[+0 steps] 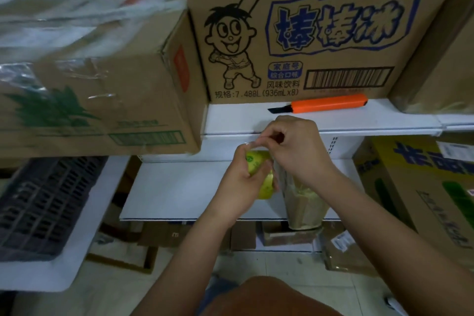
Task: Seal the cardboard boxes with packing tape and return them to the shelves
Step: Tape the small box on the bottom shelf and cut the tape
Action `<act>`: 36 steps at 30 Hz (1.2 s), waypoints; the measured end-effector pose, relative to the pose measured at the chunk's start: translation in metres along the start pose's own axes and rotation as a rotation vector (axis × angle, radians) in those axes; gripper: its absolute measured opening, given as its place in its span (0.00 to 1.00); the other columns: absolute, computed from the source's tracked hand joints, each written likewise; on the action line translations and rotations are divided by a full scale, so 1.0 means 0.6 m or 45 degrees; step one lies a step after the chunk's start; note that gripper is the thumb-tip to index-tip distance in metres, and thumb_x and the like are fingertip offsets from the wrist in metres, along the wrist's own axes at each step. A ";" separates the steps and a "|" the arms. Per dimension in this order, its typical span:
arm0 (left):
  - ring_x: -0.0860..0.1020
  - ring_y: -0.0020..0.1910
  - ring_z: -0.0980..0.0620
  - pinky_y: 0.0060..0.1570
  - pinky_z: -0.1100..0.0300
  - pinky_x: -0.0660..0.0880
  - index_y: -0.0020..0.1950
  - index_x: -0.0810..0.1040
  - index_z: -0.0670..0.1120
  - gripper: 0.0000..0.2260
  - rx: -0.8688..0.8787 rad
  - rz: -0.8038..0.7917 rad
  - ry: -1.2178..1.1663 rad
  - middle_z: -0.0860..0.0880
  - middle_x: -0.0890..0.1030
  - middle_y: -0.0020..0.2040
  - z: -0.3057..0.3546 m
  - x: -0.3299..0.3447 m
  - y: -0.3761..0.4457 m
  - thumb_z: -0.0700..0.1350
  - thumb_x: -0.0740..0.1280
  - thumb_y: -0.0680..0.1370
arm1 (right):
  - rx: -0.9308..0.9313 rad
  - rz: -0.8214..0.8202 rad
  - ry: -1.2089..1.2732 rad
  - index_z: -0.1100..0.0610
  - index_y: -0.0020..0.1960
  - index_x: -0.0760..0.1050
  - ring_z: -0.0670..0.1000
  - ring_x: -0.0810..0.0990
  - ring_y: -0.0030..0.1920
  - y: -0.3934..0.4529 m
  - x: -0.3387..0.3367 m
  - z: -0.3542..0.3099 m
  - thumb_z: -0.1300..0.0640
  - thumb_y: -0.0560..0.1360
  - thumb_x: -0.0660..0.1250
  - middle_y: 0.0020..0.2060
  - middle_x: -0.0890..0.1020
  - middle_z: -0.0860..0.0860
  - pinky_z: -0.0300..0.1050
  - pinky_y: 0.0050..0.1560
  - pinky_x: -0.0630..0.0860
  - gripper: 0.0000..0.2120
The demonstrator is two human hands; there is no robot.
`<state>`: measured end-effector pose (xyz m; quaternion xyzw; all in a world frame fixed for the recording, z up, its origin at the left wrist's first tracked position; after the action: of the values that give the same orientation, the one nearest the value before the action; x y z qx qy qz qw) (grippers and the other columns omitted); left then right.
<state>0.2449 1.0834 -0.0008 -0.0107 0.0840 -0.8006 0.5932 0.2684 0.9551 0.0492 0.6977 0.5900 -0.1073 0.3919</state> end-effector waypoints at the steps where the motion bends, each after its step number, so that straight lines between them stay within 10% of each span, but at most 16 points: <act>1: 0.84 0.39 0.47 0.53 0.47 0.82 0.66 0.68 0.53 0.13 -0.077 0.021 -0.106 0.48 0.83 0.41 -0.003 -0.001 0.005 0.43 0.64 0.83 | 0.004 0.024 0.028 0.57 0.40 0.84 0.42 0.78 0.38 0.007 -0.001 -0.002 0.60 0.72 0.76 0.37 0.83 0.47 0.28 0.42 0.70 0.03; 13: 0.82 0.30 0.50 0.36 0.57 0.81 0.64 0.69 0.44 0.19 -0.180 0.243 -0.142 0.40 0.81 0.44 -0.010 -0.025 0.047 0.58 0.54 0.84 | 0.000 0.190 -0.040 0.58 0.40 0.84 0.48 0.73 0.49 0.053 0.049 0.009 0.58 0.70 0.77 0.46 0.76 0.53 0.33 0.49 0.65 0.04; 16: 0.82 0.28 0.53 0.27 0.63 0.77 0.67 0.71 0.48 0.27 -0.297 0.345 -0.189 0.40 0.82 0.47 -0.017 -0.026 0.059 0.65 0.48 0.82 | 0.091 0.211 0.010 0.65 0.53 0.81 0.40 0.70 0.50 0.052 0.041 0.018 0.55 0.69 0.79 0.53 0.69 0.54 0.27 0.54 0.66 0.18; 18: 0.81 0.27 0.56 0.26 0.64 0.76 0.63 0.74 0.49 0.27 -0.289 0.391 -0.177 0.41 0.82 0.45 -0.017 -0.023 0.070 0.66 0.48 0.81 | 0.175 0.185 -0.129 0.65 0.66 0.72 0.50 0.72 0.59 0.051 0.042 0.019 0.52 0.70 0.78 0.61 0.68 0.58 0.40 0.61 0.72 0.31; 22: 0.81 0.44 0.53 0.48 0.58 0.77 0.46 0.77 0.51 0.26 -0.316 0.449 -0.007 0.46 0.82 0.47 -0.014 -0.026 0.097 0.70 0.51 0.79 | 0.057 0.369 -0.147 0.63 0.68 0.70 0.57 0.74 0.58 0.030 0.047 -0.015 0.60 0.77 0.70 0.61 0.70 0.59 0.45 0.59 0.72 0.22; 26: 0.75 0.67 0.49 0.73 0.50 0.66 0.76 0.69 0.52 0.53 -0.317 0.436 -0.088 0.48 0.75 0.71 -0.080 -0.049 0.106 0.85 0.47 0.62 | -0.228 0.636 -0.298 0.62 0.54 0.79 0.54 0.75 0.48 -0.092 0.041 0.038 0.64 0.76 0.64 0.50 0.76 0.57 0.45 0.48 0.71 0.09; 30: 0.77 0.55 0.60 0.53 0.75 0.71 0.74 0.65 0.52 0.20 -0.019 0.702 -0.130 0.53 0.78 0.59 -0.119 -0.068 0.050 0.55 0.47 0.86 | 0.152 0.032 -0.873 0.55 0.72 0.72 0.59 0.70 0.65 -0.179 0.123 0.222 0.50 0.77 0.69 0.66 0.75 0.58 0.54 0.61 0.72 0.26; 36: 0.77 0.59 0.44 0.65 0.47 0.74 0.59 0.75 0.50 0.09 -0.233 0.814 0.069 0.44 0.78 0.59 -0.262 -0.048 0.059 0.47 0.56 0.84 | 0.258 -0.287 -0.842 0.56 0.77 0.66 0.57 0.64 0.75 -0.181 0.133 0.277 0.40 0.80 0.52 0.75 0.69 0.52 0.53 0.72 0.57 0.31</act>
<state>0.2685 1.1199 -0.1585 -0.0158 0.1706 -0.5631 0.8085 0.2440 0.9019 -0.1568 0.5911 0.4911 -0.4277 0.4759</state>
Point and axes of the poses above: each hand's wrist, its own y-axis towards the middle knuckle, its own x-axis out of the palm, z = x × y, the point moved 5 cm from there along y, towards the middle knuckle
